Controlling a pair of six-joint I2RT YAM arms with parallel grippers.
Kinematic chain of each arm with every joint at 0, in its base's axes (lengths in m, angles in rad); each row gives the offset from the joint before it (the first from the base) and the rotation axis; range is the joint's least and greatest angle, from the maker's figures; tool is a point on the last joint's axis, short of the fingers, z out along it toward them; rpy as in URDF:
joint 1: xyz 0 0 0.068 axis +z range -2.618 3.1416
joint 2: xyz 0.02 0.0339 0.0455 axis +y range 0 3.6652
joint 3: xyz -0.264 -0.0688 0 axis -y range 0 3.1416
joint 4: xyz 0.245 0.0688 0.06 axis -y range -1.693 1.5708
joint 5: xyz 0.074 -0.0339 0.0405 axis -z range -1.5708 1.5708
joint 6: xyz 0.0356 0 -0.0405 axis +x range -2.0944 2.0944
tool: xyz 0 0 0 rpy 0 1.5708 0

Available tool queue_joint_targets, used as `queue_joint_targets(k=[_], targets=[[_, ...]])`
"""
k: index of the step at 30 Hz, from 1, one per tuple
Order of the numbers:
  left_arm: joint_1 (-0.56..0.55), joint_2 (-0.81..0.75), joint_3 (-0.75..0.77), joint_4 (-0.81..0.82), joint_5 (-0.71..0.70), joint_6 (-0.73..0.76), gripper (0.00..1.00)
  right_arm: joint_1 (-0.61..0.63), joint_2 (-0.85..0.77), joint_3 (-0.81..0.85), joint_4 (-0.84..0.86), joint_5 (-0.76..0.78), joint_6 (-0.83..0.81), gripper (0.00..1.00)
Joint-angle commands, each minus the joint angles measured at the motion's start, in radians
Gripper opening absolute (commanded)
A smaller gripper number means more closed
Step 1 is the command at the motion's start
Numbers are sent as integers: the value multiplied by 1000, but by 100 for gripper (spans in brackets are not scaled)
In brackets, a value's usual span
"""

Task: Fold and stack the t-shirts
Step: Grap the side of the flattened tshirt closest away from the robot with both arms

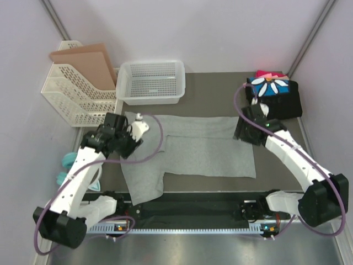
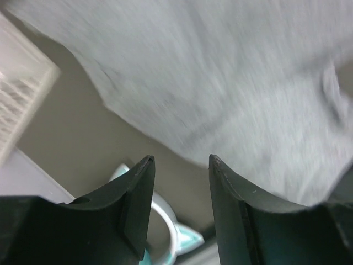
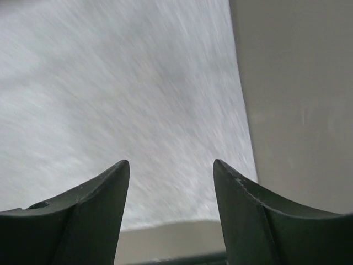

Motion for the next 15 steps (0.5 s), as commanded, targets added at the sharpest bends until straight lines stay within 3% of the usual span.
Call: queue_joint_targets(k=[1,4,8,12,15], targets=[[-32,-108,-153,-199,46,119,49,44,-99,-248,-6,12,99,63],[-92,-128,-130,-268,75,143,50,76,-144,-340,-1,3,142,62],[-213,-39,-119,-348,94,117,50,117,-147,-364,-43,31,173,62],[-436,39,-138,-356,88,48,52,127,-150,-366,-72,42,197,63],[-544,126,-109,-329,106,-18,53,143,-138,-351,-86,46,225,63]])
